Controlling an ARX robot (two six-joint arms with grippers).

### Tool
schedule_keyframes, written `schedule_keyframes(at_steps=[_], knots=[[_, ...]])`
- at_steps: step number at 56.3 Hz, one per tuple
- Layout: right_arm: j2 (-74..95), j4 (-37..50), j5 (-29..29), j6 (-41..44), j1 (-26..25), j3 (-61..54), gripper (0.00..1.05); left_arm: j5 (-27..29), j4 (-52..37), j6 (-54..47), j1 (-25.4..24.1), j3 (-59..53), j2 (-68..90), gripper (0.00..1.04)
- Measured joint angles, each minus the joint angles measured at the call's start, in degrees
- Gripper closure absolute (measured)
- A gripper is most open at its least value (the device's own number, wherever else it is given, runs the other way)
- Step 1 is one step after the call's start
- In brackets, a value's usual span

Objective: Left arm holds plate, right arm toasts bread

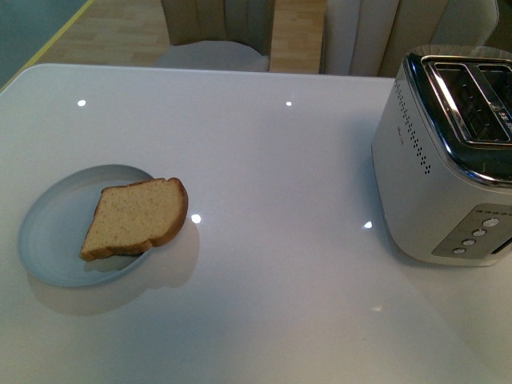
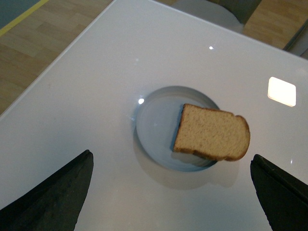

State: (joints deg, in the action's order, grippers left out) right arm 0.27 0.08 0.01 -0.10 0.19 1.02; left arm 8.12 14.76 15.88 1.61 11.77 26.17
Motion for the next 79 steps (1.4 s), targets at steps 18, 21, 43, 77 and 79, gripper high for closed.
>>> schedule_keyframes(at_steps=[18,21,43,77,79], knots=[[0.0,0.0,0.0,0.02,0.0,0.0,0.09,-14.53,-39.8,-2.99,-10.25,11.23,49.03,0.07],[0.0,0.0,0.0,0.0,0.0,0.0,0.09,-15.8,-43.08,-2.91,-10.95,13.73,56.0,0.07],[0.0,0.0,0.0,0.0,0.0,-0.02,0.09,-16.33,-49.4,-5.16,-14.49,27.34,93.35,0.07],[0.0,0.0,0.0,0.0,0.0,-0.02,0.09,-15.8,-48.41,-9.14,-12.98,34.6,107.19,0.07],[0.0,0.0,0.0,0.0,0.0,0.0,0.09,-15.78,-48.39,-9.2,-12.79,34.82,107.38,0.07]])
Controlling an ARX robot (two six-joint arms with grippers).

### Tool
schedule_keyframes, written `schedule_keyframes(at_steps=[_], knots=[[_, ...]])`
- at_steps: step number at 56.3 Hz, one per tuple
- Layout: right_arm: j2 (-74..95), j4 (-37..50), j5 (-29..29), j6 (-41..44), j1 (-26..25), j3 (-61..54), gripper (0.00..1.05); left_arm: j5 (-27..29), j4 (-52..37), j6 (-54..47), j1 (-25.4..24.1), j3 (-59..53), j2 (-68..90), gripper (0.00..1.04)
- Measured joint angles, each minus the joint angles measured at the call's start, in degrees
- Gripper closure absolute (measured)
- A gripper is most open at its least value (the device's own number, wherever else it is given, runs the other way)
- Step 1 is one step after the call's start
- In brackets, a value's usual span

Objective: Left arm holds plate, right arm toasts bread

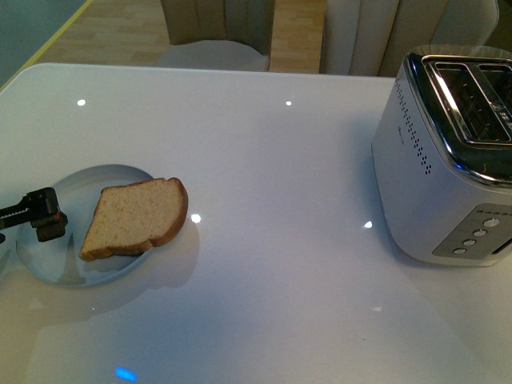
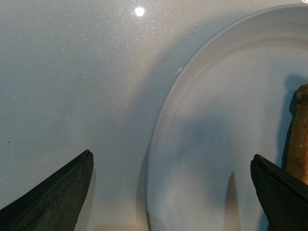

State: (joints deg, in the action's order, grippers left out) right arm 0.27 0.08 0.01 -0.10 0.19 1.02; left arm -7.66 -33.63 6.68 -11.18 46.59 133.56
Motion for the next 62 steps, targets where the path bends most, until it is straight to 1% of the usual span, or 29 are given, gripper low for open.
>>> schedule_keyframes(at_steps=[7,9,11,17,26,27,29,30,31,35,39,48,62], knots=[[0.0,0.0,0.0,0.0,0.0,0.0,0.09,-0.02,0.35,-0.02,0.83,1.14,1.38,0.07],[0.0,0.0,0.0,0.0,0.0,-0.02,0.09,0.11,0.42,-0.11,1.05,1.4,1.97,0.09],[0.0,0.0,0.0,0.0,0.0,-0.02,0.09,0.52,0.42,-0.2,1.27,1.53,2.25,0.14],[0.0,0.0,0.0,0.0,0.0,-0.02,0.09,0.85,0.61,-0.09,1.55,2.25,2.97,0.4],[0.0,0.0,0.0,0.0,0.0,0.0,0.09,0.81,1.09,1.22,2.01,2.86,3.45,0.69],[0.0,0.0,0.0,0.0,0.0,0.0,0.09,0.55,1.31,1.9,2.01,2.95,3.45,0.75],[0.0,0.0,0.0,0.0,0.0,-0.02,0.09,0.17,1.66,2.86,2.01,2.99,3.48,0.82],[0.0,0.0,0.0,0.0,0.0,0.0,0.09,0.13,1.73,3.02,2.01,3.02,3.48,0.83],[0.0,0.0,0.0,0.0,0.0,-0.02,0.09,-0.13,1.88,3.63,2.01,3.04,3.48,0.88],[0.0,0.0,0.0,0.0,0.0,0.0,0.09,-1.6,2.21,5.97,1.81,3.21,3.45,0.97],[0.0,0.0,0.0,0.0,0.0,-0.02,0.09,-2.97,2.47,8.96,1.51,3.3,3.37,1.02],[0.0,0.0,0.0,0.0,0.0,0.0,0.09,-4.46,2.91,14.45,0.66,3.32,3.15,1.02],[0.0,0.0,0.0,0.0,0.0,0.0,0.09,-4.83,2.91,17.03,-0.33,0.96,0.5,1.02]])
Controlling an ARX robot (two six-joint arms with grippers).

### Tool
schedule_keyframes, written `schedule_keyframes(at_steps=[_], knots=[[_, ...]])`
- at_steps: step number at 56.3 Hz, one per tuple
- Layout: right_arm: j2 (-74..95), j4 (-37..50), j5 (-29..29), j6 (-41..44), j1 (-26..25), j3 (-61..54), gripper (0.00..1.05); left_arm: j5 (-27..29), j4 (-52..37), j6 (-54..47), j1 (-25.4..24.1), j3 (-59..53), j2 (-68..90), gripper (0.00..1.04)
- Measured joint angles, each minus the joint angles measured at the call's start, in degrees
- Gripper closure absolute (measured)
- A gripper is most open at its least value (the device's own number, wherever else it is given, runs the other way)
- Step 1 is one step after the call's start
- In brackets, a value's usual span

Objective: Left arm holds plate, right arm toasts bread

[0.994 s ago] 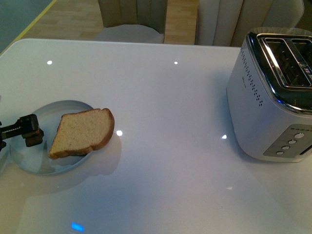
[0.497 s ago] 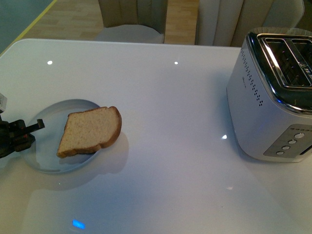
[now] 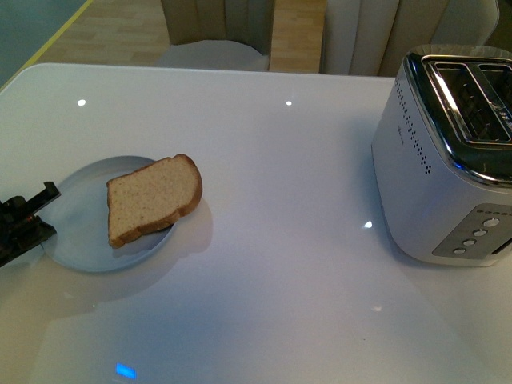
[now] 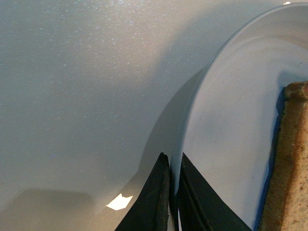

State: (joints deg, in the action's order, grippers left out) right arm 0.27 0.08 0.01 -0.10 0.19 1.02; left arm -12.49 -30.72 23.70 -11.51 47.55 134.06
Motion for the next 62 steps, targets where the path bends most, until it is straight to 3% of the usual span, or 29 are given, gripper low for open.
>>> schedule_keyframes(at_steps=[15,26,35,48,62], knots=[[0.0,0.0,0.0,0.0,0.0,0.0,0.09,-0.24,3.93,0.42,-0.68,-3.34,-11.37,1.02],[0.0,0.0,0.0,0.0,0.0,0.0,0.09,-1.11,9.35,2.1,1.99,-3.67,-21.09,1.02],[0.0,0.0,0.0,0.0,0.0,-0.02,0.09,-1.46,15.04,4.0,7.06,-2.56,-28.65,1.02],[0.0,0.0,0.0,0.0,0.0,0.0,0.09,-0.85,22.69,7.37,18.1,3.67,-35.26,1.02],[0.0,0.0,0.0,0.0,0.0,0.0,0.09,-0.68,26.16,10.25,24.96,6.88,-36.72,1.02]])
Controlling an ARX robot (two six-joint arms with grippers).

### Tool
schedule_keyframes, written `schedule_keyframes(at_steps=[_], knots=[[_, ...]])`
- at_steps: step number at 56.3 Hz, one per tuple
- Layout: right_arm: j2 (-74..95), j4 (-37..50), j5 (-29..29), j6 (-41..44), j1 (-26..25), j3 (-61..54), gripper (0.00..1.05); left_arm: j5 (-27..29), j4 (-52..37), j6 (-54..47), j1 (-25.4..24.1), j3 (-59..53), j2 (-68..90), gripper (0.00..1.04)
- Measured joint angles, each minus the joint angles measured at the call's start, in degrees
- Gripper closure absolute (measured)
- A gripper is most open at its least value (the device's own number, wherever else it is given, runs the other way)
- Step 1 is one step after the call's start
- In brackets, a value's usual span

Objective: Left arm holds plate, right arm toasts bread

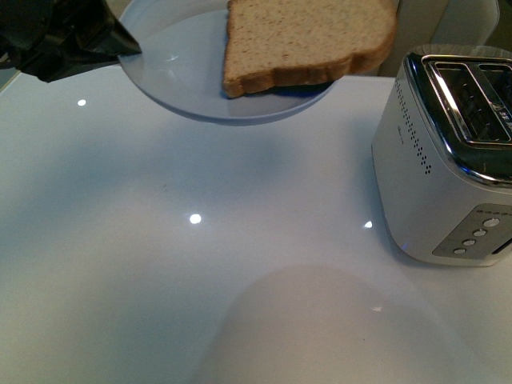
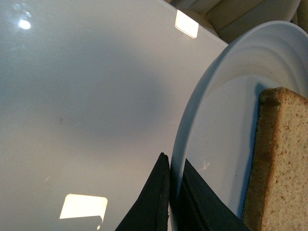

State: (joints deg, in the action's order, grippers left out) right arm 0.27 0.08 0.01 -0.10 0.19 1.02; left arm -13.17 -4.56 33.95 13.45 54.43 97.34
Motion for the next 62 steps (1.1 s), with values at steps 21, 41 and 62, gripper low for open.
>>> schedule_keyframes(at_steps=[21,41,62], knots=[[0.0,0.0,0.0,0.0,0.0,-0.02,0.09,-0.11,2.14,3.21,5.6,1.16,-1.22,1.02],[3.93,-7.96,-6.1,-3.41,-1.01,2.97,0.09,-0.2,2.8,3.78,6.21,1.6,-1.25,1.02],[37.57,-3.19,-10.01,-23.56,5.68,16.17,0.09,-0.55,3.17,4.31,6.4,1.84,-1.36,1.02]])
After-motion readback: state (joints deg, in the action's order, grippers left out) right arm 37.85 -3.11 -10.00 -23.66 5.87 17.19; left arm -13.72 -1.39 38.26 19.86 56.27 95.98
